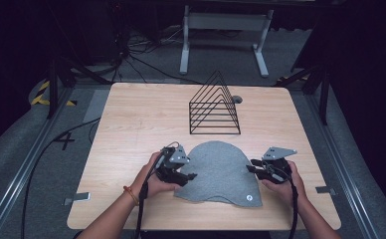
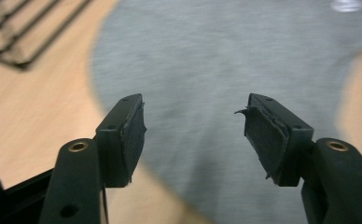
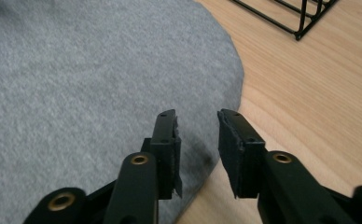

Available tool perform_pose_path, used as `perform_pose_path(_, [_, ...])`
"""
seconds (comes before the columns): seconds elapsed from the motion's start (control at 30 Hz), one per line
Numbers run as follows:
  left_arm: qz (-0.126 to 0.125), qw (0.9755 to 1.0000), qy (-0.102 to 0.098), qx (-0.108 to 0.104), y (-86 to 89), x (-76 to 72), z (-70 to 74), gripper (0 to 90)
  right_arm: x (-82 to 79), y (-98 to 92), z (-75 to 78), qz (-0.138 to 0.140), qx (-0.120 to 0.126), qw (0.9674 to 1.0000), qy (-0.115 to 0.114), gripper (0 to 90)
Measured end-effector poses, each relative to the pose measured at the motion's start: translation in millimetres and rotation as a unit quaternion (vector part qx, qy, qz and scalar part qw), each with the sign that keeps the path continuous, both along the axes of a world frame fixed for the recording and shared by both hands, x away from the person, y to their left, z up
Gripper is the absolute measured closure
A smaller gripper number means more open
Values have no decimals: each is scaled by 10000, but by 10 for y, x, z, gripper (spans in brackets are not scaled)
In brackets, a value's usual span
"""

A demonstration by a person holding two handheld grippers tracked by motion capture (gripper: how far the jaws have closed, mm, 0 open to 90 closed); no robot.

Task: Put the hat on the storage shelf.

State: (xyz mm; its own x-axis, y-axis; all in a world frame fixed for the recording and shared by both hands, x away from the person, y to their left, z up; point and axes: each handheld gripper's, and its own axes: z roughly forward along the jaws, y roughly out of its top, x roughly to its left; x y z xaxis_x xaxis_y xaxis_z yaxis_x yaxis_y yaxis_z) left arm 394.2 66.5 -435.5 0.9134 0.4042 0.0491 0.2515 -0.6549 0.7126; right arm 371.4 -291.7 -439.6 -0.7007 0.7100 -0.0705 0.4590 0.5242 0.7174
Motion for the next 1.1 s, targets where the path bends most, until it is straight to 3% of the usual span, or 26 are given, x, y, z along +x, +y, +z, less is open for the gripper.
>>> perform_pose_path(0.17, [412, 9989, 214, -79, 36, 314, -65, 370, 145, 65, -8, -49, -55, 9999, 95, 602])
perform_pose_path(0.27, [492, 9986, 186, 41, -16, 418, -150, 369, 273, 81, -50, -131, -113, 9995, 255, 553])
perform_pose_path(0.43, [435, 9983, 278, 272, -109, 450, -256, 353, 383, 78, -123, -277, -50, 9985, 463, 497])
perform_pose_path(0.53, [474, 9976, 489, 128, -120, 443, -290, 345, 383, 78, -149, -320, -13, 9983, 488, 460])
perform_pose_path(0.67, [406, 9979, 501, 106, -128, 403, -297, 340, 363, 81, -160, -307, 35, 9984, 475, 460])
perform_pose_path(0.73, [329, 9982, 499, 91, -147, 377, -293, 353, 343, 95, -161, -231, 37, 9987, 453, 537])
perform_pose_path(0.93, [196, 9982, 573, 9, -162, 337, -281, 546, 317, 122, -147, -107, 93, 9983, 564, 714])
perform_pose_path(1.1, [152, 9974, 710, -31, -156, 354, -272, 714, 323, 96, -166, -42, 331, 9972, 676, 830])
